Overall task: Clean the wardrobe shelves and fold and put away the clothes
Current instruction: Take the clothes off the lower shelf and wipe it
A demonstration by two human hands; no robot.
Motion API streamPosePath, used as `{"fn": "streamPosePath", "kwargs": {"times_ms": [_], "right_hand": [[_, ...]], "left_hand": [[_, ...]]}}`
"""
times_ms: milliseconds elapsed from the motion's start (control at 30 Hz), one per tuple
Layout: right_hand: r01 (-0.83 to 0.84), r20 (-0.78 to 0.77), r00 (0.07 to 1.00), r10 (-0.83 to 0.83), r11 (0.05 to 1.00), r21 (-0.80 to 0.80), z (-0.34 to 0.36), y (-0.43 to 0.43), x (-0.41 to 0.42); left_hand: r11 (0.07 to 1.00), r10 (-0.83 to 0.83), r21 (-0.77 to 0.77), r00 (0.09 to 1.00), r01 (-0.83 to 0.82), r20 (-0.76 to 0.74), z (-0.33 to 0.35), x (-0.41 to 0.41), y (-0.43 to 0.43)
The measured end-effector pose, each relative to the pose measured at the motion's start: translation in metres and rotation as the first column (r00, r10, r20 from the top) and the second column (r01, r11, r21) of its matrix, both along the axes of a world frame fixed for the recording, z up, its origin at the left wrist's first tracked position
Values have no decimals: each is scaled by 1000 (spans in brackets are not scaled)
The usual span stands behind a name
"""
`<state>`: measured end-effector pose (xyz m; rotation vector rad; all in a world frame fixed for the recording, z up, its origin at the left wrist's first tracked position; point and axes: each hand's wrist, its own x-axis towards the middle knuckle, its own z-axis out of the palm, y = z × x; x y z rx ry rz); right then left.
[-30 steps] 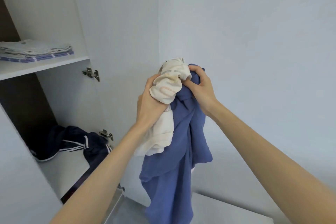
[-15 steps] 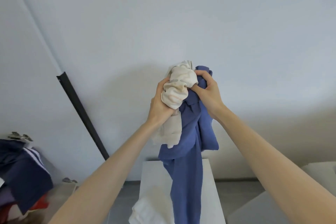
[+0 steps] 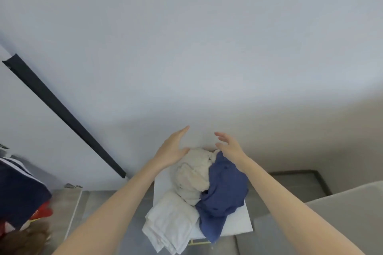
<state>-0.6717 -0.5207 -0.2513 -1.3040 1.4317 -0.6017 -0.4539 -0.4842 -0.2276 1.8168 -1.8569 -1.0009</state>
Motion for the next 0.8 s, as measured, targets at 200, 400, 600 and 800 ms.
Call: {"fn": "streamPosePath", "kwargs": {"times_ms": [200, 400, 600, 800], "right_hand": [[-213, -24, 976, 215, 940, -266, 86, 20, 43], [-451, -73, 879, 471, 774, -445, 159, 55, 138], [-696, -225, 692, 686, 552, -459, 172, 90, 269], [-832, -286, 516, 807, 393, -392, 138, 119, 425]], "left_hand": [[940, 203, -288, 978, -184, 38, 52, 51, 46], [797, 517, -434, 845, -419, 134, 100, 132, 132], [657, 737, -524, 608, -542, 294, 111, 234, 215], [541, 837, -394, 426, -743, 345, 64, 364, 283]]}}
